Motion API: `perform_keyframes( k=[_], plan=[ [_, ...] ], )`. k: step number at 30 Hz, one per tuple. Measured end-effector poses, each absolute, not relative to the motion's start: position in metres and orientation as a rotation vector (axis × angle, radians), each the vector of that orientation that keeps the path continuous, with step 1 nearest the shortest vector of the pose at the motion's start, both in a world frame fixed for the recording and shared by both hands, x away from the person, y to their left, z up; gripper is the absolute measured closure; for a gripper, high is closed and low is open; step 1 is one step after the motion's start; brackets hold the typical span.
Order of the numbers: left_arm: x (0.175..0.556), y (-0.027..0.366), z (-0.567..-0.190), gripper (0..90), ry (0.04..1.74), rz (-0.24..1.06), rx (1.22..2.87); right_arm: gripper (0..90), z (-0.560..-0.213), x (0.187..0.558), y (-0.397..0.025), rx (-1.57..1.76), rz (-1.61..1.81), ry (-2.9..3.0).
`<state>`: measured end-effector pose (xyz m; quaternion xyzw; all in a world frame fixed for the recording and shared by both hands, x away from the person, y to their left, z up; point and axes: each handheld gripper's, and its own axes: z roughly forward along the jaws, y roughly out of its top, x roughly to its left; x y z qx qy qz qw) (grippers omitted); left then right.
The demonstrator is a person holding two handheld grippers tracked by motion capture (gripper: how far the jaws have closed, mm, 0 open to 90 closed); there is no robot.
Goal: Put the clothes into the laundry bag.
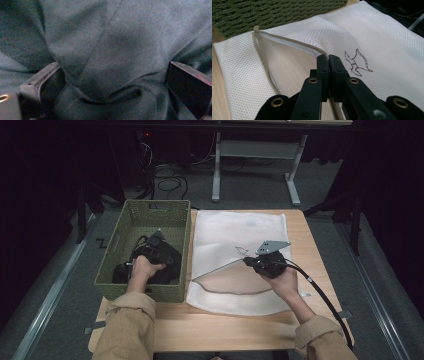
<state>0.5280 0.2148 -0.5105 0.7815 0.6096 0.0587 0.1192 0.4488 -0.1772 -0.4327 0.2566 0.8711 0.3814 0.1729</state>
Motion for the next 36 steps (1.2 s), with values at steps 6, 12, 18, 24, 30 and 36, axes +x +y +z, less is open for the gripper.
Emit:
perform_keyframes(
  k=[6, 12, 18, 24, 30, 36],
  plan=[
    [0.527, 0.213, -0.512, 12.5, 1.784, 0.212, 2.316, 88.6, -0.434, 0.448, -0.176, 0.735, 1.076, 2.471],
    [0.526, 0.211, -0.512, 22.6, 1.789, 0.260, 2.343, 88.5, -0.434, 0.448, -0.176, 0.735, 1.072, 2.472],
    [0.526, 0.213, -0.508, 30.3, 1.820, 0.258, 2.328, 88.5, -0.434, 0.448, -0.177, 0.727, 1.066, 2.476],
    [0.525, 0.220, -0.506, 50.5, 1.840, 0.266, 2.317, 88.5, -0.435, 0.448, -0.176, 0.734, 1.075, 2.474],
    [0.526, 0.222, -0.503, 57.0, 1.868, 0.249, 2.304, 88.5, -0.435, 0.447, -0.177, 0.734, 1.071, 2.475],
    [0.526, 0.222, -0.499, 68.8, 1.895, 0.230, 2.284, 88.5, -0.435, 0.449, -0.177, 0.739, 1.070, 2.475]
  ],
)
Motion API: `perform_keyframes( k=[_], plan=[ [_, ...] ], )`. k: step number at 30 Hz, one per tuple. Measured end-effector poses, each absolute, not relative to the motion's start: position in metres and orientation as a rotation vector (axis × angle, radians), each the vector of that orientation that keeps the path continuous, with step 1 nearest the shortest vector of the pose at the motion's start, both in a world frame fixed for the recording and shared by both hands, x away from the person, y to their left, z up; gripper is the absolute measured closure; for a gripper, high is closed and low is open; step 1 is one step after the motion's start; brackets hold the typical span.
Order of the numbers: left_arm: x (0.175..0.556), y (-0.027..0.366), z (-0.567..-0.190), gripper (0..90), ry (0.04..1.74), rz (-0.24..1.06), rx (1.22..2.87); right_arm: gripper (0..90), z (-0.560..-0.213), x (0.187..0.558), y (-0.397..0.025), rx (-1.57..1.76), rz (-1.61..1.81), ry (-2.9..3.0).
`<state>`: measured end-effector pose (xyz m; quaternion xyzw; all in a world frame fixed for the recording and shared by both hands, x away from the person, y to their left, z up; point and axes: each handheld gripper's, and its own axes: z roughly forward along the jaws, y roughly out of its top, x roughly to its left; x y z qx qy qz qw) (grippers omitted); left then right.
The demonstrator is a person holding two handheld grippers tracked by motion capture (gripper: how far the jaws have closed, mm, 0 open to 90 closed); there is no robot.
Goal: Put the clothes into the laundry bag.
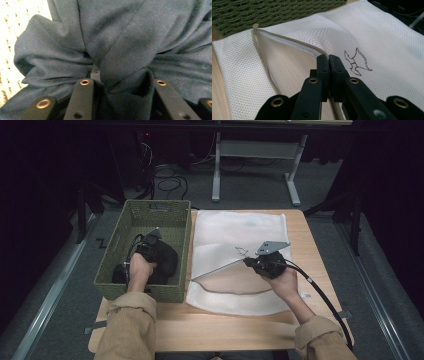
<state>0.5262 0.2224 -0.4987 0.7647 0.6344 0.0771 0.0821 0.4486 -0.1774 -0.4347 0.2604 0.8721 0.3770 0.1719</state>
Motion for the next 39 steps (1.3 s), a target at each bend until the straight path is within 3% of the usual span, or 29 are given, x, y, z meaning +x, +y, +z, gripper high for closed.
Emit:
perform_keyframes(
  k=[26, 39],
  plan=[
    [0.499, 0.221, -0.451, 72.1, 1.637, 0.209, 2.171, 88.6, -0.434, 0.449, -0.179, 0.741, 1.087, 2.459],
    [0.479, 0.233, -0.428, 72.2, 1.613, 0.235, 2.053, 88.6, -0.433, 0.449, -0.180, 0.731, 1.080, 2.461]
  ],
)
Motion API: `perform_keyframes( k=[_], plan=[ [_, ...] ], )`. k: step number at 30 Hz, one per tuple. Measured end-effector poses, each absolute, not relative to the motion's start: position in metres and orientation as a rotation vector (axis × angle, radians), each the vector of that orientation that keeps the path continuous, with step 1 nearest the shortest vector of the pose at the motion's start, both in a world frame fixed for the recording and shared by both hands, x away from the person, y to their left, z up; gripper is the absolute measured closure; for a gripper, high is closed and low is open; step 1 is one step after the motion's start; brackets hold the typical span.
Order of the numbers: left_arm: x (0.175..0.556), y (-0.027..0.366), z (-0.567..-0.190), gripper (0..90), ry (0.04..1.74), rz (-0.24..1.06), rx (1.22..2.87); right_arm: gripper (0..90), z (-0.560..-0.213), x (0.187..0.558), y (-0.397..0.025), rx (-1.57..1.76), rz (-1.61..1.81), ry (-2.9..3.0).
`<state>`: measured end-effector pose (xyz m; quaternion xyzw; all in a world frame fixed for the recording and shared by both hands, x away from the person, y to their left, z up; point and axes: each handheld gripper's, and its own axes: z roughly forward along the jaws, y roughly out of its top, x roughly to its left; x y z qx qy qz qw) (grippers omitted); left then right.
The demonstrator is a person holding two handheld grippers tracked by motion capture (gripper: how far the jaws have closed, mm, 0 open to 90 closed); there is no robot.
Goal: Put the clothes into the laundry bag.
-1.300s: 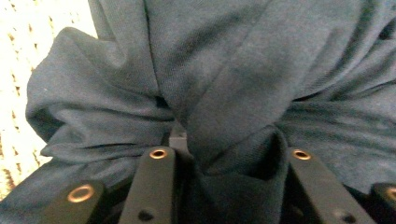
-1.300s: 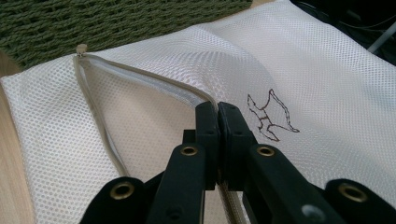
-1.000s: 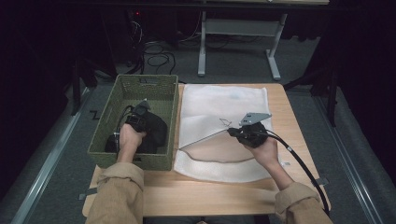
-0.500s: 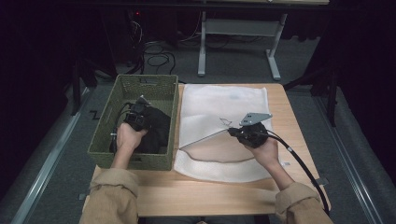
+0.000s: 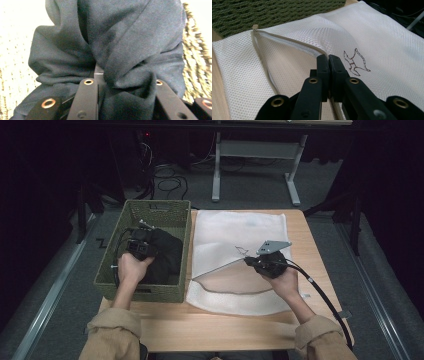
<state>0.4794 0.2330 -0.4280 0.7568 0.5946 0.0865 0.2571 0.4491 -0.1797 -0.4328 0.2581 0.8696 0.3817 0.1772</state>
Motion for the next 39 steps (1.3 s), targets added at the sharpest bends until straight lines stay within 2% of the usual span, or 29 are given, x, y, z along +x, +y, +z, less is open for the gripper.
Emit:
perform_keyframes(
  k=[39],
  plan=[
    [0.438, 0.244, -0.393, 72.2, 1.423, 0.270, 1.916, 88.6, -0.432, 0.451, -0.180, 0.746, 1.098, 2.451]
  ],
)
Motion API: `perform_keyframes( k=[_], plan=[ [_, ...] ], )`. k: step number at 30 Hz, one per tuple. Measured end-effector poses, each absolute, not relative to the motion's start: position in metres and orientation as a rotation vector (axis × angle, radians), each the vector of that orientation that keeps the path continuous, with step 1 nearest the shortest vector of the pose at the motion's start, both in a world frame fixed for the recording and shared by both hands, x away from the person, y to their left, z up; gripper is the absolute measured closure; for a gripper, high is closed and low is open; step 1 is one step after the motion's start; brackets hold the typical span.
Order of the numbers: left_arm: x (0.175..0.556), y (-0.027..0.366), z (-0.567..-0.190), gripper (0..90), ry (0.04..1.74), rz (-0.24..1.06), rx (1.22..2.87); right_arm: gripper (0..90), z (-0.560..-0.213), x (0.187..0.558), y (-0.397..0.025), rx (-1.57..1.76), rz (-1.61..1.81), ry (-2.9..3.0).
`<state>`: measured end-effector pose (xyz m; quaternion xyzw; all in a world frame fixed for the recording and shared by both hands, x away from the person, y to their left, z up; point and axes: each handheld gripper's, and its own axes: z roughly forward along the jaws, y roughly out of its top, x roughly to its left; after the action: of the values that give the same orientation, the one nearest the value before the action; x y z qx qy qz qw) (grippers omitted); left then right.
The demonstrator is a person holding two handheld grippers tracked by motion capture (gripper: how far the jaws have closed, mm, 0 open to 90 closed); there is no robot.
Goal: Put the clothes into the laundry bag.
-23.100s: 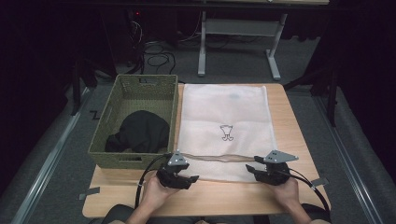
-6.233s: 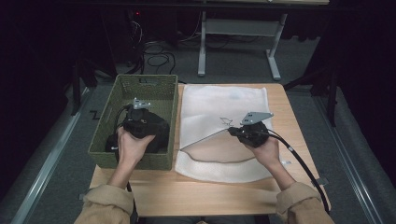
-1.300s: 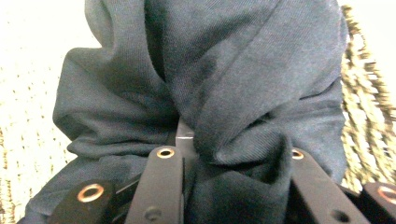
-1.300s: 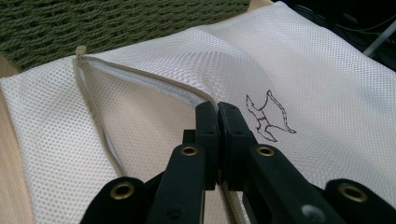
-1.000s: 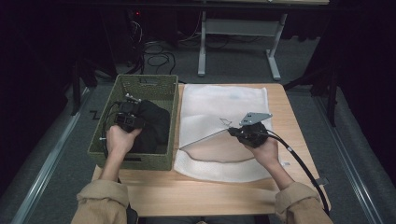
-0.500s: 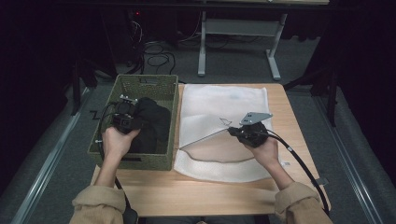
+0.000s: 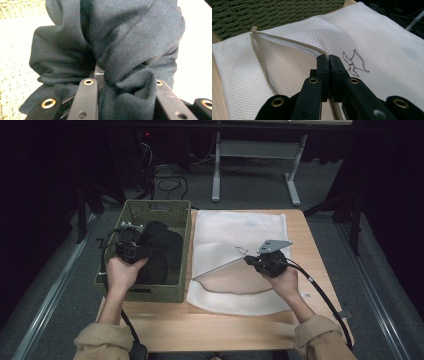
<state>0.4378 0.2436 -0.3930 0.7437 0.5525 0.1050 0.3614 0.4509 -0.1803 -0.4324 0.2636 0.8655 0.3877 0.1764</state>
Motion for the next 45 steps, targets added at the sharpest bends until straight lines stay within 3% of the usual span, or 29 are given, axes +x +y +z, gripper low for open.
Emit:
perform_keyframes(
  k=[31, 45],
  plan=[
    [0.418, 0.228, -0.366, 72.2, 1.247, 0.256, 1.885, 88.7, -0.431, 0.454, -0.182, 0.761, 1.098, 2.452],
    [0.409, 0.211, -0.356, 72.1, 1.142, 0.176, 1.889, 88.7, -0.430, 0.454, -0.183, 0.748, 1.104, 2.443]
  ],
)
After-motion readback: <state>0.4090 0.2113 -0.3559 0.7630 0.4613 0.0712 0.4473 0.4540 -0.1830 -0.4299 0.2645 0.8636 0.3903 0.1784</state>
